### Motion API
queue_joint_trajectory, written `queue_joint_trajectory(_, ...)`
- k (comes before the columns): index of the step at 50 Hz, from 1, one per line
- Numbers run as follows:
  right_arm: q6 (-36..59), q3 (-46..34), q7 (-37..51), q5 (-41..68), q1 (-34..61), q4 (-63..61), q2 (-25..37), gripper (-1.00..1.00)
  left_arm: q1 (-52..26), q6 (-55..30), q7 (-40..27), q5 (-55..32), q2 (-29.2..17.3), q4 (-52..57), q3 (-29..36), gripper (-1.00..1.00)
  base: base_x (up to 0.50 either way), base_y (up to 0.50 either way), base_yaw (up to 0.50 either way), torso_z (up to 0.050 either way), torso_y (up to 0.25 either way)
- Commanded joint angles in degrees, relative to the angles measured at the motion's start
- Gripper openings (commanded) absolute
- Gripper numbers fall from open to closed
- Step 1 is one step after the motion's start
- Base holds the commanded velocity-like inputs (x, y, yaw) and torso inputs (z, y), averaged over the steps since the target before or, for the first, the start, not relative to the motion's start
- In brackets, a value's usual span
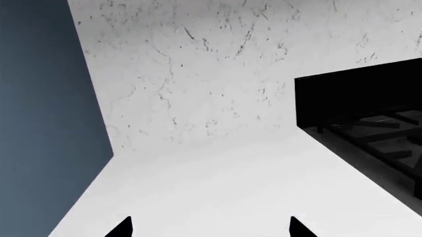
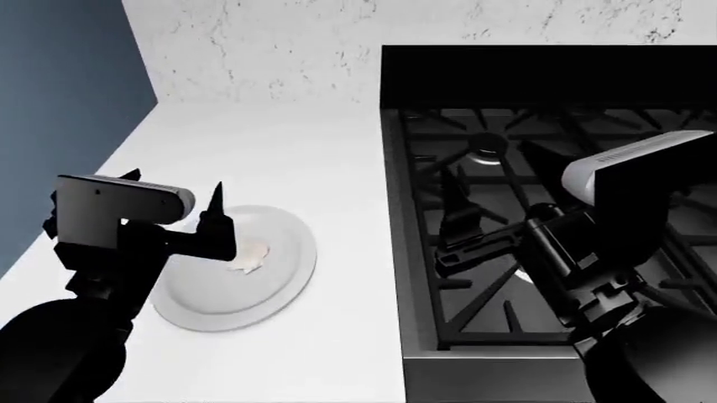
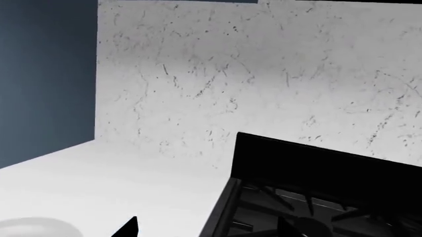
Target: Frozen meat rests on a plate on the counter. Retrieve the meat and place it in a pot on a burner. Then turn the burner on.
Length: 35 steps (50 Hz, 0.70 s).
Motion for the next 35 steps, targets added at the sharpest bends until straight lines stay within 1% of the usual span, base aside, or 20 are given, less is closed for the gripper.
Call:
queue_joint_trajectory(1,-1.3,-2.6,0.0,-0.7,1.1,2.2,0.6,1.0,-5.7,-3.5,2.7,-3.1,-0.3,-6.1,-0.5,1.0,0.0,0.0,0.0,0.0,0.0)
queue_joint_trajectory(6,-2.6,-4.3,-0.3,-1.7,1.8,3.7,0.9,1.0,-11.0,-6.6,5.1,-4.3,-2.1,-9.8,0.8,1.0,0.0,0.0,0.0,0.0,0.0)
queue_joint_trajectory(10,-3.1,-5.6,-0.3,-2.2,2.6,4.6,1.0,1.0,-15.2,-8.5,7.1,-4.7,-3.4,-12.1,3.2,1.0,0.0,0.0,0.0,0.0,0.0)
queue_joint_trajectory(15,-3.3,-6.2,-0.3,-2.4,3.0,5.2,1.3,1.0,-18.2,-7.4,9.9,-4.0,-4.3,-15.2,6.4,1.0,0.0,0.0,0.0,0.0,0.0)
queue_joint_trajectory(23,-4.6,-7.4,-0.4,-3.2,3.1,6.6,1.7,1.0,-20.7,-6.1,12.8,-2.7,-4.3,-21.0,10.6,1.0,0.0,0.0,0.0,0.0,0.0)
queue_joint_trajectory(35,-4.4,-7.4,-0.4,-2.4,3.5,7.0,2.3,1.0,-21.8,-7.5,13.9,-2.7,-3.8,-24.5,13.2,1.0,0.0,0.0,0.0,0.0,0.0)
